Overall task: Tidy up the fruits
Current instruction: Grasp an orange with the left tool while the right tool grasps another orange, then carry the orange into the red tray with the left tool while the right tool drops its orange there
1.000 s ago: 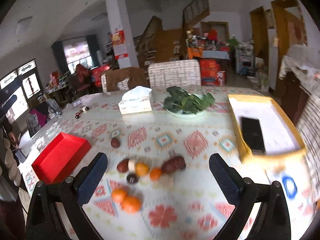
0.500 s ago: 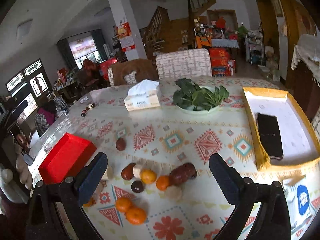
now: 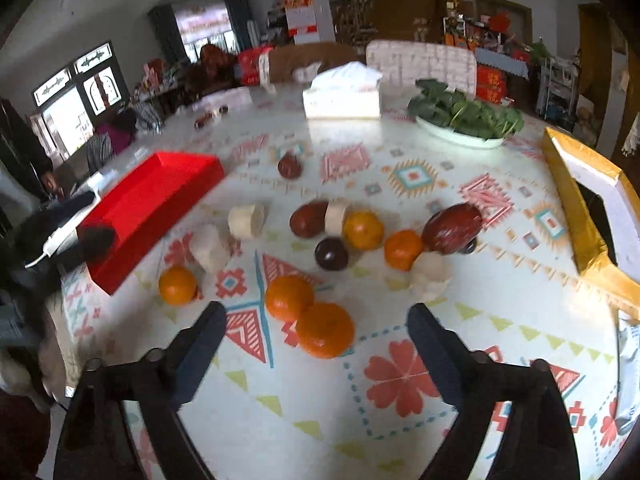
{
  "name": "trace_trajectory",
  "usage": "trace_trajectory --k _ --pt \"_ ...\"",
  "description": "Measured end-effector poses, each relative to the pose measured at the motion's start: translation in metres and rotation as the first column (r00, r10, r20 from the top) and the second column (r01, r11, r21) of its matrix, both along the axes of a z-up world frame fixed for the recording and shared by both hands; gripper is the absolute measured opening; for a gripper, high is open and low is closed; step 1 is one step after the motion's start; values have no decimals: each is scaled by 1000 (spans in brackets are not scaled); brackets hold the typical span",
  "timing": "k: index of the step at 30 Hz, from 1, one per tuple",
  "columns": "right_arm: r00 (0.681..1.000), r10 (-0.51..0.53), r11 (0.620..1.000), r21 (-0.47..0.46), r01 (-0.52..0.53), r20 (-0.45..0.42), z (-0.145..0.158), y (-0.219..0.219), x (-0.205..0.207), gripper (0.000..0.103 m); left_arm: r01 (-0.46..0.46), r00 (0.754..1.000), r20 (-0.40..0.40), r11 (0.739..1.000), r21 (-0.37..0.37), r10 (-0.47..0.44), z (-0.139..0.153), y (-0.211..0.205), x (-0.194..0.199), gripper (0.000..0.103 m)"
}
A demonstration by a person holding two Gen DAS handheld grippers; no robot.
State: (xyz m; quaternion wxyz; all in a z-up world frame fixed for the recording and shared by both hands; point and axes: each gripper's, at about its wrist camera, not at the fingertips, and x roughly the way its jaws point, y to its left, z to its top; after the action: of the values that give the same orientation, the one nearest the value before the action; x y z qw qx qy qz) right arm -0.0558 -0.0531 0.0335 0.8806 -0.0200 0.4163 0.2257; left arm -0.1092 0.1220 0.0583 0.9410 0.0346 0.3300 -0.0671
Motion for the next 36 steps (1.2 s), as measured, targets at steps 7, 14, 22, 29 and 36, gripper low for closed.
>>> trace_trajectory --k 7,14,22,29,36 --pt "999 -30 999 -30 29 -30 -18 4 10 79 -20 992 -124 1000 -7 19 -34 9 27 91" --pt "997 -25 999 -23 24 -66 -31 9 15 72 18 977 -215 1000 -3 -19 -51 0 47 75" --pt "998 -9 1000 -22 8 -65 -31 16 12 55 31 969 -245 999 14 -27 -53 -4 42 33" --pt "997 -18 1000 -25 16 -71 -29 13 1 40 -13 976 -218 997 -80 -5 -43 17 27 33" --pt "1000 -19 1000 2 19 -6 2 19 -20 40 -85 990 -129 983 -162 65 -5 63 -2 33"
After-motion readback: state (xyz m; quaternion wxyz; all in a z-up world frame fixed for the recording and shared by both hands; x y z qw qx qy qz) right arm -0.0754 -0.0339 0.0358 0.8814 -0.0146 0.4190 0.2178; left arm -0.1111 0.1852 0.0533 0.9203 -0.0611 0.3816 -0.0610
